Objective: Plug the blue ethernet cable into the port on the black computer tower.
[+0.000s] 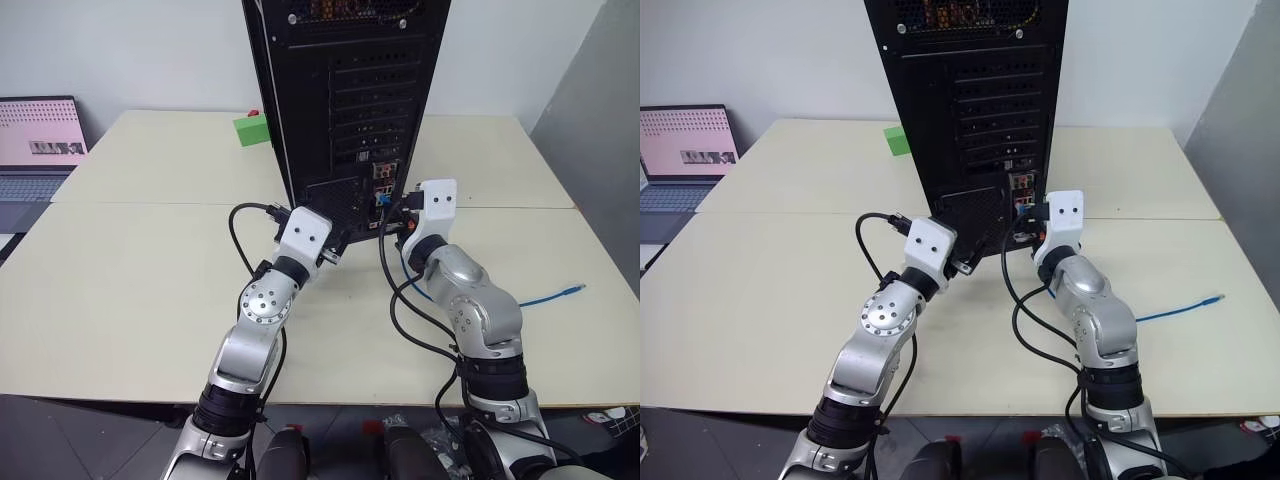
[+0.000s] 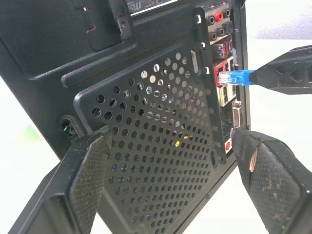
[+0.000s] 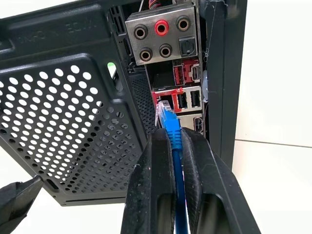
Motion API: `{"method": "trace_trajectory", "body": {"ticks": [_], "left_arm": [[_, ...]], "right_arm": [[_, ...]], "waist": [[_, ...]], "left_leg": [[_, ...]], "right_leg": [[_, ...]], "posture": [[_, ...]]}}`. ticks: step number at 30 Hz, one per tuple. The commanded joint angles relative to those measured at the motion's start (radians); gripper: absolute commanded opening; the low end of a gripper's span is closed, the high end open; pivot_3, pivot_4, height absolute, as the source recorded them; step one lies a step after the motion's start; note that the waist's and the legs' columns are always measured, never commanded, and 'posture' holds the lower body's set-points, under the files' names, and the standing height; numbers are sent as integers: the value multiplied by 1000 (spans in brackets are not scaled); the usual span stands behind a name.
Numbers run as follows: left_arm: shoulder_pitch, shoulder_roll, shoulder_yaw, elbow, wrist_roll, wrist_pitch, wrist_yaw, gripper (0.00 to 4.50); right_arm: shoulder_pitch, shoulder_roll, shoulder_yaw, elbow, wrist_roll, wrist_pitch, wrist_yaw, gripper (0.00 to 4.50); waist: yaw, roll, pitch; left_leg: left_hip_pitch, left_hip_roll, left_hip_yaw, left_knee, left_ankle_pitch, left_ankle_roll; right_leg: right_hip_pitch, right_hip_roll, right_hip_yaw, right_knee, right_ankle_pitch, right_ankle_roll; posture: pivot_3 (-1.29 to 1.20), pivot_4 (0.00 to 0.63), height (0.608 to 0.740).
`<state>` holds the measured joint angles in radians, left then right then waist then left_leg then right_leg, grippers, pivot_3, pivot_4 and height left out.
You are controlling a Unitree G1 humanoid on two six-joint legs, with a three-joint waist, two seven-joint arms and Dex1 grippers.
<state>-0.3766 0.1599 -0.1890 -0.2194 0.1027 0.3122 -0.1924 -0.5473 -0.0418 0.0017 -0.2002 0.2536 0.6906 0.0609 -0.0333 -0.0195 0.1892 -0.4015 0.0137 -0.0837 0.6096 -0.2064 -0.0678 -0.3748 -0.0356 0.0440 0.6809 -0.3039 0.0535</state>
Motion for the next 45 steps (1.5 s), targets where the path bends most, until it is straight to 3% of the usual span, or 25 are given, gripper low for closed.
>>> {"method": "trace_trajectory", "body": {"ticks": [1,28,45], "left_arm": [[2,-1,4,-25,6,-21,-1,4109],[-3,2,4,-20,7,-27,-8,4109],[6,0,7,-26,10,-28,-9,4109]], "right_arm": [[-38,-4,-5,-20,-12,-28,0,0],[-54,-5,11,0,-41,-34,7,0],[-62,-10,89,37,-139,-112,27,0]], "waist": [[0,0,0],[-3,0,0],[-17,0,0]], "left_leg": [[0,0,0,0,0,0],[0,0,0,0,0,0],[0,0,0,-1,0,0]], "right_leg": [[0,0,0,0,0,0],[0,0,0,0,0,0],[-1,0,0,0,0,0]], "posture": [[0,150,740],[0,150,740],[0,150,740]]}}
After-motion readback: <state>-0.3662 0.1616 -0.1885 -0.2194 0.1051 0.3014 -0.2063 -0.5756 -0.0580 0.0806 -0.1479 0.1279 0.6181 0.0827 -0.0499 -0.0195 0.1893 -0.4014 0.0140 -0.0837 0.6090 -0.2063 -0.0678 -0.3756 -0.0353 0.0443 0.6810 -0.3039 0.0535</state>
